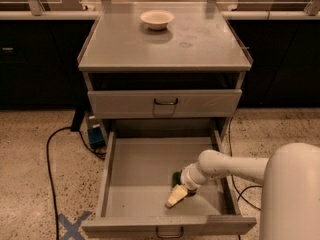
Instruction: Pick sponge from middle drawer and place on counter
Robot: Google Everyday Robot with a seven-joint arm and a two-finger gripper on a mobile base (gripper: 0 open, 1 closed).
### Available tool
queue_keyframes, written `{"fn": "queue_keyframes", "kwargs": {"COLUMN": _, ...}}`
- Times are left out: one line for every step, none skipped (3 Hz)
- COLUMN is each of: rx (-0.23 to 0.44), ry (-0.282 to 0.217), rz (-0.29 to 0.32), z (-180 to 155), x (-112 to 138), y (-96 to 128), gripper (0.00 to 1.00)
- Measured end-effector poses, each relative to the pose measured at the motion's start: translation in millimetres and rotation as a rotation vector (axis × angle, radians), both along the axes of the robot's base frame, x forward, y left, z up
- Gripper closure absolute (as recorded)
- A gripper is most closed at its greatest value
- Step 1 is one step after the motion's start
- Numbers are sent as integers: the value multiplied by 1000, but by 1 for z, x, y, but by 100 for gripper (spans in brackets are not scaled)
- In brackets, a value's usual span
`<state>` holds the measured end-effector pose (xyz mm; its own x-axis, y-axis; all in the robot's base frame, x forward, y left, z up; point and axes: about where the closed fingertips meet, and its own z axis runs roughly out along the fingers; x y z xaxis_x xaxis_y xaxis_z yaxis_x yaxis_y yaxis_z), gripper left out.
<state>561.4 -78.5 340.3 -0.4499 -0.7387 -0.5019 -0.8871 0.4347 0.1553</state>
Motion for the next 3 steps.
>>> {"fn": "queue_keyframes", "kwargs": {"rx": -5, "ry": 2, "rz": -8, "z": -5, "x": -3, "y": -2, "gripper": 19}}
{"fn": "queue_keyframes", "kwargs": {"rx": -5, "ry": 2, "rz": -8, "z": -5, "x": -3, "y": -2, "gripper": 42}}
{"fn": "queue_keyframes", "kwargs": {"rx": -5, "ry": 2, "rz": -8, "z": -5, "x": -3, "y": -2, "gripper": 65}}
